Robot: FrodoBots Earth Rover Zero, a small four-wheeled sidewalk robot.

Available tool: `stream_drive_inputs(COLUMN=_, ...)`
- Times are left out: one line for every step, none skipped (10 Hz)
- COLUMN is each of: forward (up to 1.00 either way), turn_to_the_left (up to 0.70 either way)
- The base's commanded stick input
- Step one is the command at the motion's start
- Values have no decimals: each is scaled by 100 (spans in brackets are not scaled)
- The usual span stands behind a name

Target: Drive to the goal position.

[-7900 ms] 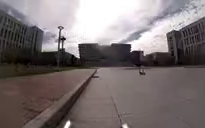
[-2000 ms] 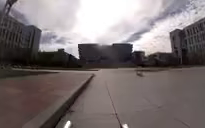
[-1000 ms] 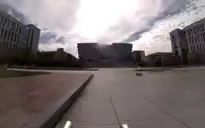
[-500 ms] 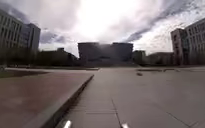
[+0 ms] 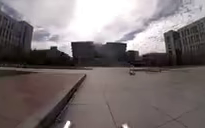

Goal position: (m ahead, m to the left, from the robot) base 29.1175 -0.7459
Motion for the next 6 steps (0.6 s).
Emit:
stream_drive_inputs(forward=100, turn_to_the_left=0)
stream_drive_inputs(forward=100, turn_to_the_left=0)
stream_drive_inputs(forward=100, turn_to_the_left=0)
stream_drive_inputs(forward=100, turn_to_the_left=0)
stream_drive_inputs(forward=100, turn_to_the_left=0)
stream_drive_inputs(forward=100, turn_to_the_left=0)
